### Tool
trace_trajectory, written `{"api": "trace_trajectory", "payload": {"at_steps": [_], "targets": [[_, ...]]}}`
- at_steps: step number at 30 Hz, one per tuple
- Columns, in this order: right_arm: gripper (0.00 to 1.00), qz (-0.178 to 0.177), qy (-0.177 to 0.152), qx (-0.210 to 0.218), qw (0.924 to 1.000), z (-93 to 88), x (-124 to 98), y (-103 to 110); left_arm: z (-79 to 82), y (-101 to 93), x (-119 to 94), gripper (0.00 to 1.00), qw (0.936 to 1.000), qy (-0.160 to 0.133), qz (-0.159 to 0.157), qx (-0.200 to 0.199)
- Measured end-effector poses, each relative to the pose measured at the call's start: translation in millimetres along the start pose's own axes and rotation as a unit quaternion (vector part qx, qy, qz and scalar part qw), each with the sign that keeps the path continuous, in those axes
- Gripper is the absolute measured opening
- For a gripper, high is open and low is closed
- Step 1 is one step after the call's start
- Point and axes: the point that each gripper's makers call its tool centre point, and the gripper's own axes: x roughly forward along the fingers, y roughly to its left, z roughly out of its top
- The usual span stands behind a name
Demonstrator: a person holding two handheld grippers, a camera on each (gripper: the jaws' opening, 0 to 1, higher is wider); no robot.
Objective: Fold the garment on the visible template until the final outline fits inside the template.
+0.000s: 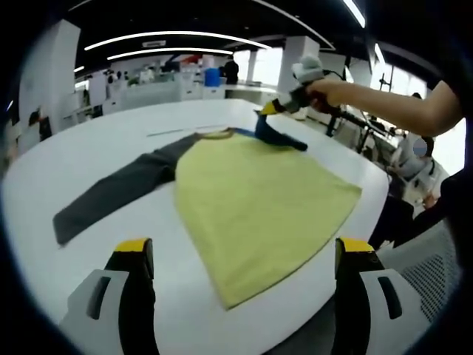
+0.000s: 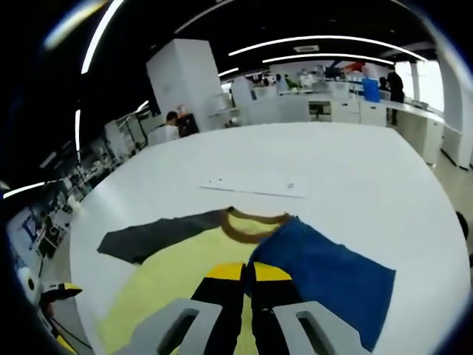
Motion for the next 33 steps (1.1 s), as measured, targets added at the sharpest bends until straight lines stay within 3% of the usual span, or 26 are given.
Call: {"api": "trace_trajectory", "payload": {"at_steps": [17, 33], "targets": [[0.00, 0.022, -0.001, -0.012, 0.9997, 13.1, 12.1, 34.3, 10.9, 6.8, 1.4, 0.99, 1.0000, -0.008, 0.002, 0.005], [0.00, 0.056, 0.004, -0.047, 0.9973, 28.1, 37.4, 62.6, 7.1, 12.0, -0.8, 0.99, 0.9999, -0.008, 0.007, -0.003]]}}
